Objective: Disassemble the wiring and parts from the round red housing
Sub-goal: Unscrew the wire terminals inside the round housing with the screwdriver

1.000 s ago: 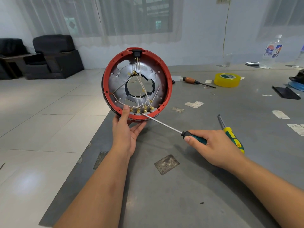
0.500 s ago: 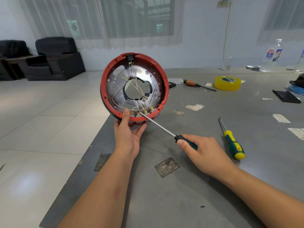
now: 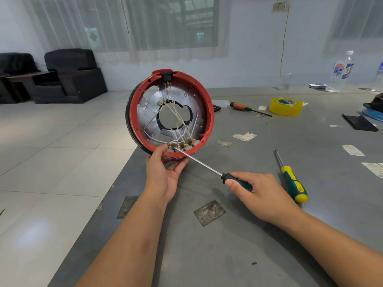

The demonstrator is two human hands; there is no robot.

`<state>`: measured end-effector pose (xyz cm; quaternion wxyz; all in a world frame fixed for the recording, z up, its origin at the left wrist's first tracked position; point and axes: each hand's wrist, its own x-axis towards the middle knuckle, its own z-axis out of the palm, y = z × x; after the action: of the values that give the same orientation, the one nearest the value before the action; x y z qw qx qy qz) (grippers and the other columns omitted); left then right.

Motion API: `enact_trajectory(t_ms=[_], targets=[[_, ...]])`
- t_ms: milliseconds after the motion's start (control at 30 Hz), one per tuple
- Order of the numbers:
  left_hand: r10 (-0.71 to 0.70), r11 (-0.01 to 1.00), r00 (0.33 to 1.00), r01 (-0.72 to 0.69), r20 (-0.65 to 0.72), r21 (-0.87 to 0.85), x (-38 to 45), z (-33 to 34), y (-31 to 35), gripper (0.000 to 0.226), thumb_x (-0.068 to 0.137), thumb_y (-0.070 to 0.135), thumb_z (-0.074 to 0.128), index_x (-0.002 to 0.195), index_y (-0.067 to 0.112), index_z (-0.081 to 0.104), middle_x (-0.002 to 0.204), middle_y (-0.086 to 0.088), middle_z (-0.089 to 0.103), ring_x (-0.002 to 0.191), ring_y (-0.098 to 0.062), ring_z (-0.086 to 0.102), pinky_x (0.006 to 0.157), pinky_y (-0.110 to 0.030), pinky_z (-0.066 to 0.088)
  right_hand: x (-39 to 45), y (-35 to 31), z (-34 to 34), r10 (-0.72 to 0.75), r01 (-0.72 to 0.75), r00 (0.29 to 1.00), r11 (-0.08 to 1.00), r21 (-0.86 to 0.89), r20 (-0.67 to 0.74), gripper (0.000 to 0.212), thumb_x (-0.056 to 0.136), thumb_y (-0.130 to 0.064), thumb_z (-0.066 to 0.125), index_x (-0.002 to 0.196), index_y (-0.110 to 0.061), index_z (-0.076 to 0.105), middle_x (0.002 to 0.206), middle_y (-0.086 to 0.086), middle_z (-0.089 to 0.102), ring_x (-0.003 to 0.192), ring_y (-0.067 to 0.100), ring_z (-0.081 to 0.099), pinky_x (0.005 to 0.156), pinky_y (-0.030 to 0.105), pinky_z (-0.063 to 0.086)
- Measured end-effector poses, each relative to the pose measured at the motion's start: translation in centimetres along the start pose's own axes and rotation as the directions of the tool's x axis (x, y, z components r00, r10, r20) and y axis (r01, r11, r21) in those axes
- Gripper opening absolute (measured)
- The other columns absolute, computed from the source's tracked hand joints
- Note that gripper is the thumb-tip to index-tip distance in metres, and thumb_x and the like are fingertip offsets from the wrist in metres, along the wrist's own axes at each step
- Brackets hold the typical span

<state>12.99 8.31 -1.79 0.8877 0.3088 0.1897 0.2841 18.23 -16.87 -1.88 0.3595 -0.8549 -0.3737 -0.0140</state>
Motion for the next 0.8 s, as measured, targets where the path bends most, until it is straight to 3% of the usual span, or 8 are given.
enact_trajectory(t_ms=[133,233,333,433,567,667,800], targets=[[-0.014,1.0,1.0,0.014,-0.006,-0.006,0.0,0.1,0.1,0.032,0.095,0.011,0.066,0.119,0.012,0.045,0.115,-0.019,0.062,0.09,-0.038,0.079,0.08,-0.055,0.065,0.0,0.3,-0.8,-0.02,0.02,1.0,1.0,-0.006,-0.011,0.028,0.096,-0.06,0.052,0.113,-0.047,0.071,0.079,-0.021,0.068,0.077,-0.001,0.061,0.057,0.016,0.043],[-0.005,1.0,1.0,0.005,-0.029,-0.012,0.0,0.2,0.2,0.027,0.094,0.009,0.065,0.114,0.011,0.047,0.106,-0.016,0.061,0.087,-0.035,0.08,0.078,-0.055,0.065,0.0,0.5,-1.4,-0.025,0.025,1.0,0.999,-0.02,-0.004,0.027,0.096,-0.059,0.055,0.112,-0.046,0.072,0.086,-0.02,0.072,0.082,0.0,0.064,0.064,0.018,0.05],[-0.002,1.0,0.999,0.002,-0.054,-0.005,-0.1,0.3,0.4,0.014,0.093,0.008,0.065,0.1,0.008,0.053,0.1,-0.014,0.064,0.093,-0.037,0.079,0.08,-0.058,0.065,0.0,0.7,-1.5,-0.033,0.033,0.999,0.999,-0.003,-0.006,0.026,0.096,-0.055,0.057,0.111,-0.043,0.074,0.086,-0.02,0.073,0.082,0.0,0.064,0.065,0.016,0.048],[-0.003,1.0,0.999,0.004,-0.049,0.024,0.0,0.2,0.3,0.011,0.093,0.009,0.067,0.088,0.007,0.057,0.091,-0.012,0.068,0.089,-0.037,0.08,0.077,-0.056,0.065,0.0,0.8,-1.4,-0.044,0.044,0.999,0.999,0.005,-0.004,0.026,0.096,-0.054,0.058,0.11,-0.041,0.075,0.084,-0.026,0.07,0.078,-0.003,0.062,0.06,0.011,0.043],[0.008,0.996,0.999,-0.004,-0.037,0.088,0.3,-0.1,0.2,0.027,0.095,0.01,0.069,0.118,0.007,0.054,0.103,-0.014,0.068,0.088,-0.038,0.08,0.076,-0.053,0.066,0.1,0.9,-1.4,-0.038,0.038,0.999,0.999,0.003,0.009,0.026,0.097,-0.053,0.058,0.112,-0.041,0.075,0.083,-0.031,0.066,0.075,-0.004,0.06,0.059,0.009,0.041],[0.057,0.982,0.998,-0.053,-0.015,0.179,0.6,-0.3,0.2,0.056,0.094,0.006,0.066,0.143,0.027,0.047,0.117,-0.014,0.07,0.09,-0.037,0.08,0.079,-0.054,0.065,0.2,1.0,-1.5,-0.032,0.032,0.999,0.999,0.003,0.015,0.023,0.098,-0.05,0.059,0.111,-0.039,0.076,0.072,-0.031,0.063,0.07,-0.004,0.057,0.058,0.009,0.039],[0.065,0.969,0.998,-0.062,-0.004,0.241,0.8,-0.6,0.6,0.065,0.092,0.006,0.066,0.145,0.034,0.039,0.08,-0.005,0.079,0.084,-0.034,0.08,0.074,-0.049,0.065,0.2,1.1,-1.8,-0.022,0.021,0.999,1.0,0.005,0.042,0.024,0.098,-0.05,0.059,0.111,-0.04,0.076,0.072,-0.029,0.064,0.072,-0.001,0.059,0.058,0.01,0.04]])
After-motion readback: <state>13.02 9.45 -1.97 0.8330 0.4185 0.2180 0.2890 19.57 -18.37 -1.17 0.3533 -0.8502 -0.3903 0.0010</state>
